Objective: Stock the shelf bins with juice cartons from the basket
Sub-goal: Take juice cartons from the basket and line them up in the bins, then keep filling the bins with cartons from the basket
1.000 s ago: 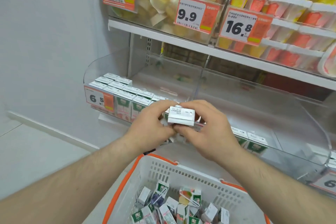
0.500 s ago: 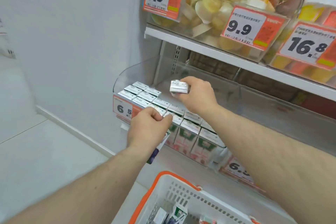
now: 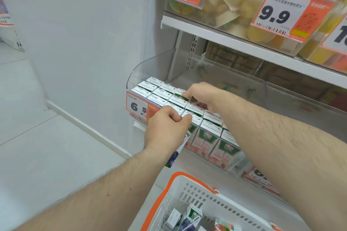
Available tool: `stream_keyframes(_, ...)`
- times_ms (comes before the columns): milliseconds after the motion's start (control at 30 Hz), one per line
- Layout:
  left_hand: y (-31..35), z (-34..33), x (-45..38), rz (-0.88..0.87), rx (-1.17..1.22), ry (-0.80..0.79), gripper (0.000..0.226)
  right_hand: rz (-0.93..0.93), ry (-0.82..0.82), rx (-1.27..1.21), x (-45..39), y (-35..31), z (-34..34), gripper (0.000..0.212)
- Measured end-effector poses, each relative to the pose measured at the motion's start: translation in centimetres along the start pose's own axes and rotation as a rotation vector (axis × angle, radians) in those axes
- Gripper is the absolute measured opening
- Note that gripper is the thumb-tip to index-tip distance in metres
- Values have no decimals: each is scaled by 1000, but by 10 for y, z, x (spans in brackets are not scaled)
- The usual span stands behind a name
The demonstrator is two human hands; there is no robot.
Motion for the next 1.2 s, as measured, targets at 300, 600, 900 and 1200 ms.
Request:
stream_keyframes(300,-1,-4,-3,3,106,8,25,15,-61,100,8,-4,1,18)
stream_keyframes(600,20,10,24,93,679,3,22,149,215,170,26,3,17,33)
stream_keyframes(900,33,2,52,124,735,-94,42,400,226,-316,176,62,-1,33)
stream_keyframes(1200,31,-34,109,243,848,-655,39,411,272,-233,231,140,-8,29)
Point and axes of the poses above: each hand's wrist, its own x-axis away from the middle knuckle, its own z-axis out of the back of the hand, y = z × x, the point moved 1 cm from there along -x, towards the middle knuckle, and after that the axes turned 11 degrees about x, right-handed, at the moved point
